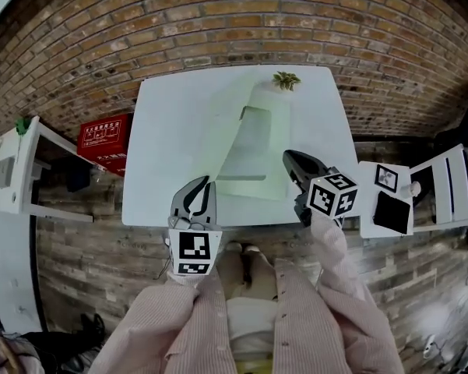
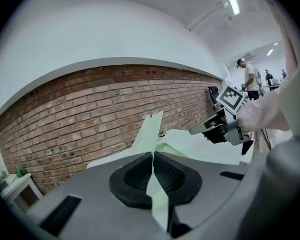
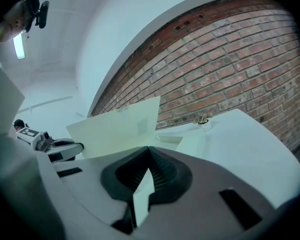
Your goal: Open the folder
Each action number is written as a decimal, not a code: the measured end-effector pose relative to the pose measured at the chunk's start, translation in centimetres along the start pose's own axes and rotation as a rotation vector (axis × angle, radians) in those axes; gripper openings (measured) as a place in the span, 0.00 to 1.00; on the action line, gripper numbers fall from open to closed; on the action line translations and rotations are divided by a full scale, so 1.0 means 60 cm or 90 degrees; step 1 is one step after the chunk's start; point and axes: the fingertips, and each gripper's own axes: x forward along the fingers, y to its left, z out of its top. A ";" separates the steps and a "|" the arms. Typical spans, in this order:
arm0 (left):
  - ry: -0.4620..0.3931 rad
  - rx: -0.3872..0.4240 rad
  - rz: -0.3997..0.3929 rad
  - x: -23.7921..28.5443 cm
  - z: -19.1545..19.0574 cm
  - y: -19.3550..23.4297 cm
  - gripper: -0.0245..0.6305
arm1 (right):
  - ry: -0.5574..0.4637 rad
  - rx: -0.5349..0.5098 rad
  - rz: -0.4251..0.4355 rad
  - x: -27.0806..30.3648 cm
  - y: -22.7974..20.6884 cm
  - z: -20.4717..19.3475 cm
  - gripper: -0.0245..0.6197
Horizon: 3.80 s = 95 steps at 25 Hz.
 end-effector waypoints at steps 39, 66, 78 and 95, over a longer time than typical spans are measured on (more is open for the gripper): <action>-0.005 -0.168 0.032 -0.037 -0.100 0.228 0.03 | 0.021 -0.072 0.084 0.183 0.227 -0.014 0.05; 0.091 -0.345 0.046 -0.024 -0.242 0.352 0.05 | 0.003 -0.029 0.034 0.281 0.350 -0.081 0.05; 0.140 -0.447 0.154 -0.015 -0.302 0.378 0.10 | 0.039 0.000 0.080 0.308 0.370 -0.109 0.05; 0.196 -0.510 0.237 -0.008 -0.368 0.382 0.16 | 0.050 0.035 0.117 0.313 0.397 -0.136 0.05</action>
